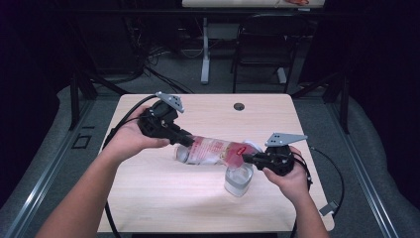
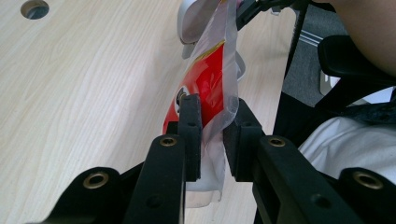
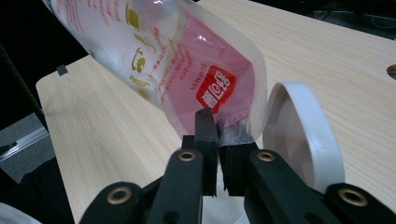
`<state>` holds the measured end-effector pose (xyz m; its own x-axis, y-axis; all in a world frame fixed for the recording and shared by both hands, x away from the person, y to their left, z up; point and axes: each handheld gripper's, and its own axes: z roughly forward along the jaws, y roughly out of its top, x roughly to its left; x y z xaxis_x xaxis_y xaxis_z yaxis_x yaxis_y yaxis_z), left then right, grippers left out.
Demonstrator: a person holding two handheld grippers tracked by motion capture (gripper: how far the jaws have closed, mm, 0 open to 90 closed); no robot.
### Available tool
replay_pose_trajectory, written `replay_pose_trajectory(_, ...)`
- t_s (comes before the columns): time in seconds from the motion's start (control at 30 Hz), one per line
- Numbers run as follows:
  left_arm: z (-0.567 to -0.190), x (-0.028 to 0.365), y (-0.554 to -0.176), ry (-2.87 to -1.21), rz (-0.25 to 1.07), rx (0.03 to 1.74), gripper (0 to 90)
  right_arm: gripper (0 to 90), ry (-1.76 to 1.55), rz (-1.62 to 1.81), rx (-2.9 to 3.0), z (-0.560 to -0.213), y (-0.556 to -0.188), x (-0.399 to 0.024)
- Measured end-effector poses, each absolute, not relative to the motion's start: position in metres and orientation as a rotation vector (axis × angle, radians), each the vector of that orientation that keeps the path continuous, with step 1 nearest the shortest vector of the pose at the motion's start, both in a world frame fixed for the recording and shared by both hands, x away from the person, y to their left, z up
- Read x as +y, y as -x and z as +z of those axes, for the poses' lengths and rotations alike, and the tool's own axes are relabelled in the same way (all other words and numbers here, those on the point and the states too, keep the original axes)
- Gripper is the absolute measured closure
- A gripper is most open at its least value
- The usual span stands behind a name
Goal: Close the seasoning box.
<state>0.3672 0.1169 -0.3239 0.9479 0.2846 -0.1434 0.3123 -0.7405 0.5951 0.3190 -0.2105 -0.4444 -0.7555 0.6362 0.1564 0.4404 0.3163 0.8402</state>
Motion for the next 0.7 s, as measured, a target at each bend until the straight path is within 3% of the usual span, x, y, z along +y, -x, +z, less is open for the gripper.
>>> replay_pose_trajectory(0.7, -0.3234, 0.1158, -0.3672, -2.442, -0.064, 0.415, 78.5, 86.9, -0.989, 1.416, 2.375, -0.4449, -0.3192, -0.2106)
